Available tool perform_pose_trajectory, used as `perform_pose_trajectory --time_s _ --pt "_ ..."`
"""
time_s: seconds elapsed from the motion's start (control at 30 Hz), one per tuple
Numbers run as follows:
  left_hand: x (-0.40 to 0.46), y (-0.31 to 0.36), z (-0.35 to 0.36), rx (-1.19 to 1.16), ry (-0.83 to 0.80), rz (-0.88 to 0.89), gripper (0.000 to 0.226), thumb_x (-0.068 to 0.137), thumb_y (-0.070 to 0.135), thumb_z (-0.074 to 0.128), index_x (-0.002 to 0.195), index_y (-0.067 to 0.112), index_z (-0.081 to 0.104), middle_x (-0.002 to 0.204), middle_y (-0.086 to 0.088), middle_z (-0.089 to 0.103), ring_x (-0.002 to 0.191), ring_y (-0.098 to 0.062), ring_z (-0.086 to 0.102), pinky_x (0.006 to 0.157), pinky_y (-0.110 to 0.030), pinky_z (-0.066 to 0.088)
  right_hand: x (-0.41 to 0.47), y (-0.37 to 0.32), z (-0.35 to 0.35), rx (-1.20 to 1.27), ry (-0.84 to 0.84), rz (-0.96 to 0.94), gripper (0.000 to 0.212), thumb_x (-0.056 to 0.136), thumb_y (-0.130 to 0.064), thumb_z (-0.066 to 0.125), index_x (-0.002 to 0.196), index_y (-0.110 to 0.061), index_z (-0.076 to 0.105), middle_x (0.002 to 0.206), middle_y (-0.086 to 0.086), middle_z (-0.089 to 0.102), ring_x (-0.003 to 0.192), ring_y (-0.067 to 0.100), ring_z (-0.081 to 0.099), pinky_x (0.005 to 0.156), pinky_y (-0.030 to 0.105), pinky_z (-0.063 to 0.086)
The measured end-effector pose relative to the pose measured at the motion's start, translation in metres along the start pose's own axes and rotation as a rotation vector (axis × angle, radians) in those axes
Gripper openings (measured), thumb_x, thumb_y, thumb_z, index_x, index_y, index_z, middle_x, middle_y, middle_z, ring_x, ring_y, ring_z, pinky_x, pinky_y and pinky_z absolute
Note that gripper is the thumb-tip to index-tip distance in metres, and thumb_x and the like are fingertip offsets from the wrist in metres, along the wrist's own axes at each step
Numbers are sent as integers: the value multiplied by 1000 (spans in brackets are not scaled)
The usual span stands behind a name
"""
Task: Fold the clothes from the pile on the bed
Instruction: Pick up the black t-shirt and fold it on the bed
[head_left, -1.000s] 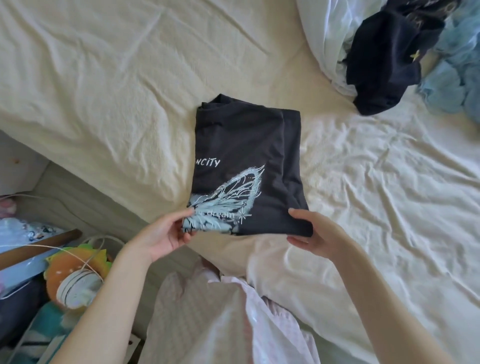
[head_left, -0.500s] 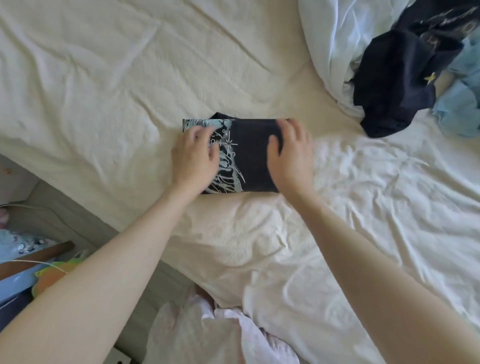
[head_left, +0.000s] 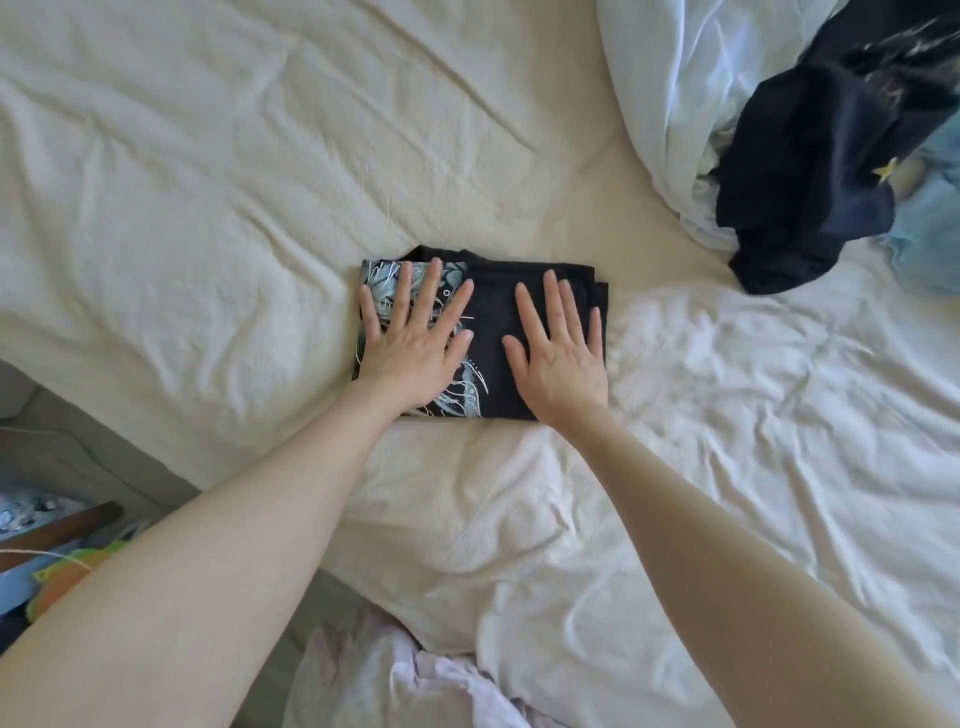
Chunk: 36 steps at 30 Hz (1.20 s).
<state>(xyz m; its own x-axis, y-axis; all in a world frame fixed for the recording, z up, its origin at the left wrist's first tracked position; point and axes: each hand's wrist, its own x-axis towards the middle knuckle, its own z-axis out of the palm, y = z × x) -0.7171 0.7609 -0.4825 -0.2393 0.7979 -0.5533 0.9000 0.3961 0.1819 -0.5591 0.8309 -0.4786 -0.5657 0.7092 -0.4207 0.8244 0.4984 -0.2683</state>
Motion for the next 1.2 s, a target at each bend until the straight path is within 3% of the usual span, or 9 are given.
perform_pose_trajectory --time_s 0.1,0.2,0.3,0.4,0.47,0.57,0.7,0.9,1.2 --pt "-23 -3 -17 -283 269 44 53 99 27 41 149 21 24 158 -9 9 146 -27 4 116 -53 8 -14 0 -22 215 129 88 55 96 -34 48 146 -19 32 158 5 15 146 22 14 114 43 23" --pt "-40 -22 -25 -559 465 -254 45 95 24 53 136 8 43 138 -16 44 126 -28 43 101 -36 35 -22 15 -38 472 207 488 61 86 -42 62 135 -11 41 136 6 44 125 26 44 90 33 42" --pt "-34 -44 -31 -939 234 -608 34 94 28 55 120 6 56 119 -14 61 107 -29 58 92 -35 47 -9 34 -49 1044 -60 754 46 83 -40 68 103 0 56 100 3 62 100 27 62 69 24 48" --pt "-24 -56 -39 -1254 6 -675 27 96 20 53 118 4 57 109 -13 65 99 -29 62 89 -43 51 4 46 -54 1178 -293 715 35 80 -35 73 104 -11 64 111 2 67 96 18 64 73 29 53" --pt "-23 -61 -42 -1352 -104 -650 21 96 17 53 114 7 57 95 -9 66 82 -22 63 73 -36 55 9 51 -56 1212 -382 735 39 80 -30 75 111 -10 62 116 2 65 101 19 62 73 31 51" --pt "-27 -64 -48 -1413 -205 -610 9 95 13 52 99 10 60 89 -7 67 74 -17 64 60 -31 54 10 53 -63 1262 -448 784 27 82 -20 73 103 -11 59 117 2 61 99 19 60 71 30 50" --pt "-42 -60 -59 -1425 -196 -519 9 95 9 50 94 10 59 86 -7 68 62 -13 68 51 -28 56 -1 45 -76 1263 -406 797 35 82 -16 73 112 -11 55 115 1 59 104 22 58 82 35 49" --pt "-99 -54 -78 -1369 -186 -462 12 94 13 53 104 14 58 105 -8 66 89 -23 64 69 -35 52 -54 28 -102 1272 -365 751 37 82 -17 73 116 -12 60 115 0 62 107 21 59 88 37 50" --pt "-207 -35 -82 -1301 -175 -443 6 92 9 56 96 14 58 99 -12 66 81 -23 65 67 -37 53 -210 -9 -97 1383 -222 792 29 81 -8 66 108 -18 67 110 2 68 107 22 60 90 39 51"
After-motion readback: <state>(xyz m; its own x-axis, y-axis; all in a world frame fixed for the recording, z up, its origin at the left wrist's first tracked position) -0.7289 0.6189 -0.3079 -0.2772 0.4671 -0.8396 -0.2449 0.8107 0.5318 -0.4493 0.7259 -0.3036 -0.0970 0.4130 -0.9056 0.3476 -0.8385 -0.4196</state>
